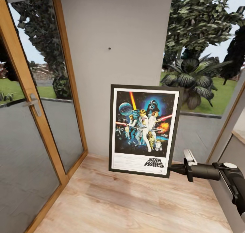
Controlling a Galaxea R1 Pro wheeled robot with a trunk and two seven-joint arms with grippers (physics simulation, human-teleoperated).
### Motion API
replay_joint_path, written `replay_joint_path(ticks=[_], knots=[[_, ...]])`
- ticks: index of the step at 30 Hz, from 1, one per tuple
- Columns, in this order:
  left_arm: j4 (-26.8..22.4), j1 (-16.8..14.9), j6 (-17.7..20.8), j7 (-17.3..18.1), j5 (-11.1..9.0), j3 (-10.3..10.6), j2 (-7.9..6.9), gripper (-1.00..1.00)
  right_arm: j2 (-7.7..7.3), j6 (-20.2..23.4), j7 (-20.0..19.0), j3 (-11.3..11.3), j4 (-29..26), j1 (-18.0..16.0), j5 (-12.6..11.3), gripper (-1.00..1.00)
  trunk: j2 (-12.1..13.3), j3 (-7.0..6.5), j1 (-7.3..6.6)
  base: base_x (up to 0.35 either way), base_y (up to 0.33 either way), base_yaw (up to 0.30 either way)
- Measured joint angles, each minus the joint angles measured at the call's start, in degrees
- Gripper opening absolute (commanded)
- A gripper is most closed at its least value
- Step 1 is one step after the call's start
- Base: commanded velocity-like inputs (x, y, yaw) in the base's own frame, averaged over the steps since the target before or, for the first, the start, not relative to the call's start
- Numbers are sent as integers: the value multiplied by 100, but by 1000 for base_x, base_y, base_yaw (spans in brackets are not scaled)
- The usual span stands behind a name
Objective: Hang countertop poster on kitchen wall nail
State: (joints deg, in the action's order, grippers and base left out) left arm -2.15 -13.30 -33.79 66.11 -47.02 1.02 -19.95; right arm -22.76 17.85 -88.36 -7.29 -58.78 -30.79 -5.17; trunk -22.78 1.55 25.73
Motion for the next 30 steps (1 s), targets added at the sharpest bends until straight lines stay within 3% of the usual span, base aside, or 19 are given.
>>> replay_joint_path(ticks=[10,19,30], knots=[[1,-1,2,0,0,-3,0,100,-3,0,2,0,0,2,4,-100,0,0,0,136,332,-20],[2,-2,0,0,1,-8,1,100,-4,0,3,-1,-2,2,5,-100,0,-26,0,124,327,-209],[1,-3,-10,5,-2,-46,1,100,0,0,6,0,-4,-1,5,-100,-5,-77,2,18,41,-265]])
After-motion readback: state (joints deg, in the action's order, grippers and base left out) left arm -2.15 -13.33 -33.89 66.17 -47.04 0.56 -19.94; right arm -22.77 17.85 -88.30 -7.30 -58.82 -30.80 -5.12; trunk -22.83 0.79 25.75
